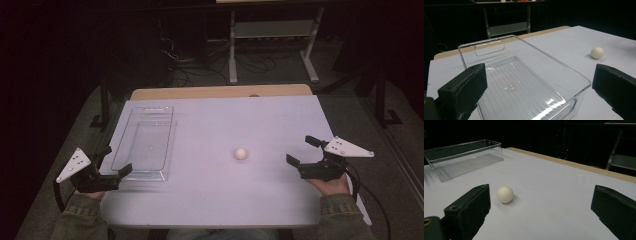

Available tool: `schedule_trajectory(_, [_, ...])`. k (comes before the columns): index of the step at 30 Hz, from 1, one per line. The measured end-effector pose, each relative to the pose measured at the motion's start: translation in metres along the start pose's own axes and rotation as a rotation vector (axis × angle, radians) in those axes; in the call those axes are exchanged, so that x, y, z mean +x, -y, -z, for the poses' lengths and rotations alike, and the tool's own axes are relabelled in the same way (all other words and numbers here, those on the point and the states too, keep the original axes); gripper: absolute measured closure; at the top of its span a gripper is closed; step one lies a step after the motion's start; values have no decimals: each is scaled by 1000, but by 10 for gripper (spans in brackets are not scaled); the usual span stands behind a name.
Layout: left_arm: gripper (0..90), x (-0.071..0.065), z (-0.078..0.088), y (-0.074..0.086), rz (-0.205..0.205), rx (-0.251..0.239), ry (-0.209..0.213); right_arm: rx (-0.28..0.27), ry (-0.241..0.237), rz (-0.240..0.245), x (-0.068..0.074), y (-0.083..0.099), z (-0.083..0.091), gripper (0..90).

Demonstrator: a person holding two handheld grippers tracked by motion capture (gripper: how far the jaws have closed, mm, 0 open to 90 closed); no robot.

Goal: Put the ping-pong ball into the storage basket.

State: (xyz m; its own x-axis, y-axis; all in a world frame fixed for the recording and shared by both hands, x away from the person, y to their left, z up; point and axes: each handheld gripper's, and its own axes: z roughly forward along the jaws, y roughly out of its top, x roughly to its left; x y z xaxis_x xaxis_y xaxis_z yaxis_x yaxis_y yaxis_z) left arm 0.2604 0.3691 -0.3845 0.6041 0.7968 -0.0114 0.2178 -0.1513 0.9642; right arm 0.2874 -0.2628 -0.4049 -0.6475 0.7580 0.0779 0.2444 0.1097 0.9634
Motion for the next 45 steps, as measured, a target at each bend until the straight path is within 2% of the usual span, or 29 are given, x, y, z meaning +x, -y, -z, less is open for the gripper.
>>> schedule_trajectory(8, [0, -3, 0, -2, -14, 33, 1, -2, 9, 0, 1, 0, 1, 17])
schedule_trajectory(18, [0, -5, -2, -7, -25, 53, 9, 9, 5, 0, 3, 1, 0, 14])
schedule_trajectory(27, [0, -8, -7, -14, -43, 74, 30, 15, 2, -2, 2, 2, 0, 13])
schedule_trajectory(35, [0, -11, -14, -25, -87, 110, 45, 15, 2, -7, 3, 1, 0, 13])
schedule_trajectory(45, [0, -12, -19, -40, -116, 130, 60, 19, 0, -2, 3, 2, 0, 12])
